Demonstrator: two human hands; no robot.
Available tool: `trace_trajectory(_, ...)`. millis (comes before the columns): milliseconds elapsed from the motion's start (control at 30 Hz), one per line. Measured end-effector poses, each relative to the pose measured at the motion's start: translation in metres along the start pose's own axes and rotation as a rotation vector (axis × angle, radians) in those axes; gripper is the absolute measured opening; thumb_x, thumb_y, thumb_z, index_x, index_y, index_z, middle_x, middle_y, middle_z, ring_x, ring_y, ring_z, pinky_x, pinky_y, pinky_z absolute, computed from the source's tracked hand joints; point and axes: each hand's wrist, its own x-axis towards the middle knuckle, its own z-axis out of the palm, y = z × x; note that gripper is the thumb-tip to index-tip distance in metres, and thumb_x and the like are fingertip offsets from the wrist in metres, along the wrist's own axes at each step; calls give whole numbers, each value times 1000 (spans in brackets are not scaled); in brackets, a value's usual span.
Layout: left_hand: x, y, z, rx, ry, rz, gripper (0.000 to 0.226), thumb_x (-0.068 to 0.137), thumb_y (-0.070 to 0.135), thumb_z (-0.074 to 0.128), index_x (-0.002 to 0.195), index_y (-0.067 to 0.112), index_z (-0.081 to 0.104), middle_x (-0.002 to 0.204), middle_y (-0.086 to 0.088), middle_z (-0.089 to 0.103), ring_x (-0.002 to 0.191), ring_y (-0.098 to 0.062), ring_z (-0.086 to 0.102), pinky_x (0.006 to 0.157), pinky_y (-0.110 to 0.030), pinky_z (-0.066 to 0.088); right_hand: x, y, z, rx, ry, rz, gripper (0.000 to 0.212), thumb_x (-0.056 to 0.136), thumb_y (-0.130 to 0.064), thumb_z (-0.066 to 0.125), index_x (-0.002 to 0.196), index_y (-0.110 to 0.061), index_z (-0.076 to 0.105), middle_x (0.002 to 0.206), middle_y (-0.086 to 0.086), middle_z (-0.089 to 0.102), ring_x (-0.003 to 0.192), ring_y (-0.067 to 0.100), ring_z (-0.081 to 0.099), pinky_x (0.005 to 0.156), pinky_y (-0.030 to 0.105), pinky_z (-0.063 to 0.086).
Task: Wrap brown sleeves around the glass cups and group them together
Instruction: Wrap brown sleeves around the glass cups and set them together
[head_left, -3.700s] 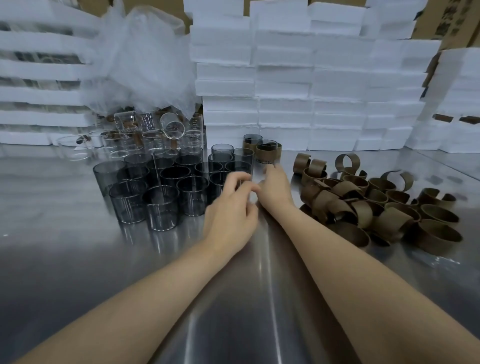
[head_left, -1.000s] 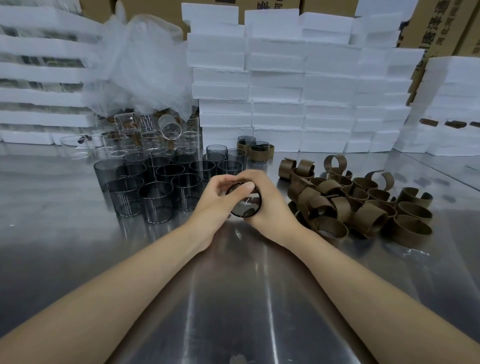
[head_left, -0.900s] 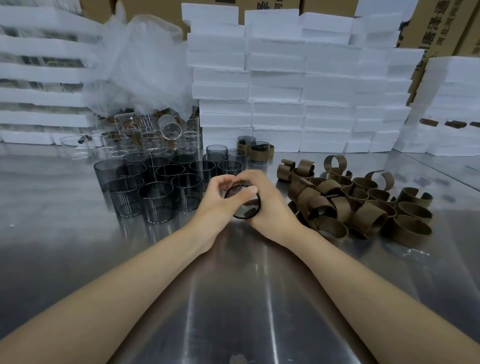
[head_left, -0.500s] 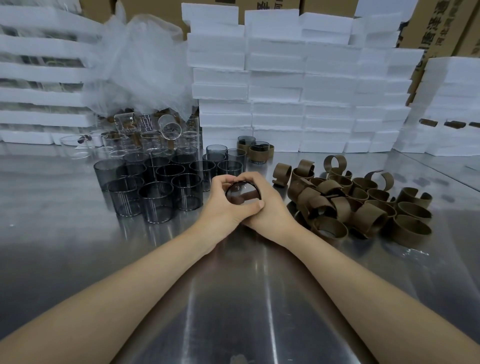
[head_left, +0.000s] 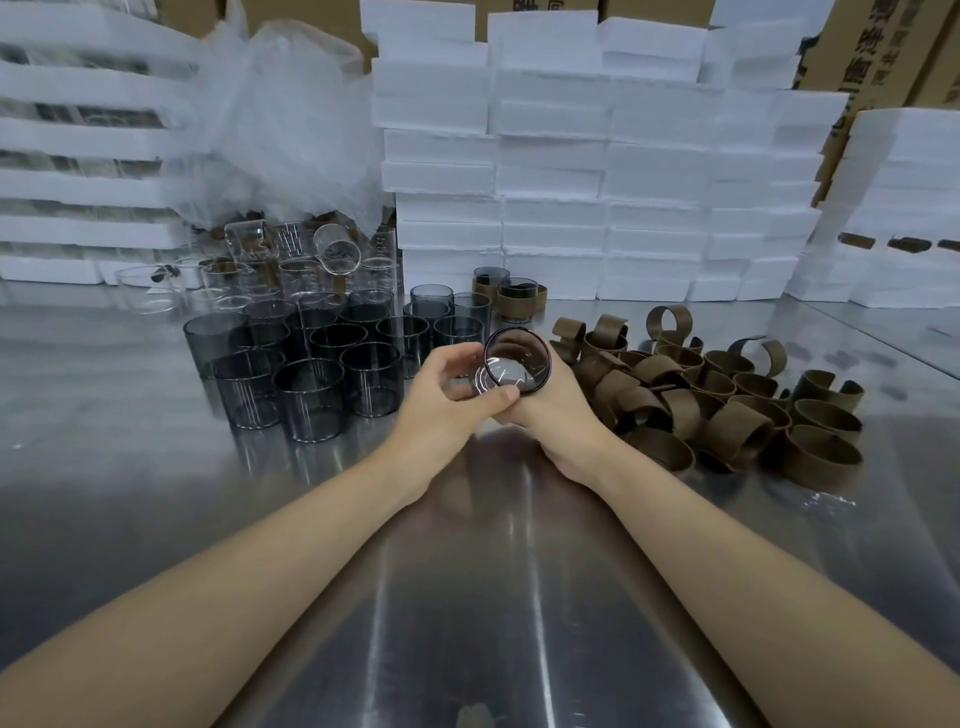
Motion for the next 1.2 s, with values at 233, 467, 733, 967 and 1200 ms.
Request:
trace_trajectory(233,-1,4,-3,-8,-3,-3,27,89,12,66,112,26,61,112,7,67,94,2,64,89,-19,49,-2,-1,0,18,-10,-56,58,56,7,66,104,-24,60,101,0,66,96,13,63,83,33,55)
trace_trajectory(467,6,7,-7,-220,142,-135,35,105,35,39,95,11,62,92,-6,68,86,-18,64,85,-31,50,-7,-4,5,-107,-127,-116,72,60,23,65,121,-14,55,113,-2,63,110,12,60,95,26,49)
trace_trajectory(733,6,8,-8,-203,148,-149,40,106,33,32,96,13,65,99,-10,69,100,-23,63,96,-38,48,-13,-13,13,201,-251,128,52,79,3,71,128,-2,53,128,23,60,118,31,59,104,43,45)
trace_trajectory(967,-2,9,-4,-69,-50,-46,40,88,45,64,123,26,59,117,-2,68,113,-19,64,98,-34,49,-11,-20,9,681,-314,514,66,86,-56,52,130,-7,53,113,17,62,103,27,63,92,34,52)
trace_trajectory(1200,-5,4,-6,41,-102,165,63,75,5,81,123,37,57,110,13,69,102,-3,66,80,-14,51,-9,-18,8,784,-381,591,51,89,-56,45,107,-12,63,101,5,69,93,19,65,84,33,52)
